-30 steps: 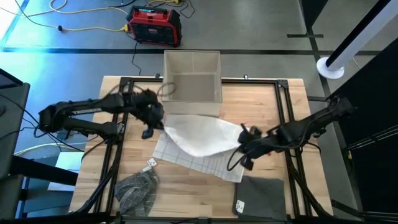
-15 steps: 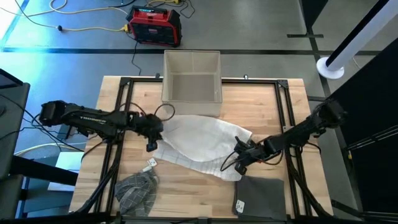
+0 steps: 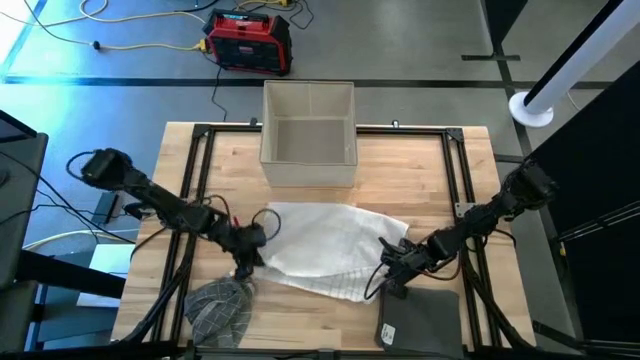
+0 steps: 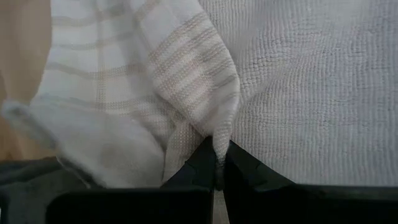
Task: Fold towel
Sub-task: Fold the white towel
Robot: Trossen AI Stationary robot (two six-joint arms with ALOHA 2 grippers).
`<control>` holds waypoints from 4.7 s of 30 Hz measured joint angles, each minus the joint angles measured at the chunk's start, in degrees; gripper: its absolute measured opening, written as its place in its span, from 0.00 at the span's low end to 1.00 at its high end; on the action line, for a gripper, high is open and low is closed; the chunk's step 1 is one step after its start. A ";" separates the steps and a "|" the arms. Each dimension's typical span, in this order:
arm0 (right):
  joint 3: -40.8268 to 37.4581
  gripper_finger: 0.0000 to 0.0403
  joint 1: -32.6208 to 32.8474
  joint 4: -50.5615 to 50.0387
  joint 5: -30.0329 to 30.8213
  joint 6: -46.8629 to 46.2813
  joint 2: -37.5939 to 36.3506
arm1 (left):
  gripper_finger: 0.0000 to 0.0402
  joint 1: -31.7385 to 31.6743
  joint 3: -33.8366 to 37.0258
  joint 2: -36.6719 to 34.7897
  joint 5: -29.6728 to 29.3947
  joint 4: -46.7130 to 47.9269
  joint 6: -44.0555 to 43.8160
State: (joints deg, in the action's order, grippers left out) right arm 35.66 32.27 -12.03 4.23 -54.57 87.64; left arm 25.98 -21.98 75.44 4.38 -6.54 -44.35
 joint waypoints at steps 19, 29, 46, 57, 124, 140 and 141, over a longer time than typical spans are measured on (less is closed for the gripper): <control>5.10 0.00 -5.57 -3.56 -4.73 12.42 0.13 | 0.01 3.47 -6.25 5.86 5.62 -5.22 -4.07; 25.89 0.00 -8.31 -29.09 -4.65 21.64 0.11 | 0.01 -4.51 -11.65 -9.25 3.85 22.33 9.10; 59.57 0.00 -4.06 -72.18 31.45 10.50 0.03 | 0.01 -15.06 -28.29 -26.30 -33.14 49.45 33.49; 66.79 0.00 -3.88 -78.04 55.72 8.58 -0.22 | 0.01 -21.21 -34.89 -28.37 -42.72 37.51 56.24; 11.87 0.00 3.46 -13.20 -9.58 -1.42 -9.85 | 0.01 -11.78 -6.09 -28.00 10.92 25.89 11.66; 11.93 0.24 3.66 -13.03 -14.69 -5.80 -8.83 | 0.27 -2.86 -4.22 -18.74 11.53 23.13 -1.02; 11.93 0.27 3.52 -13.05 -15.00 -6.47 -8.83 | 0.31 -2.87 -4.20 -18.02 12.14 23.14 -1.62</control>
State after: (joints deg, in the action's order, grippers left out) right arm 47.59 35.79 -25.08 -10.78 -61.04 78.81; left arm 23.11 -26.18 57.43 16.52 16.60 -45.96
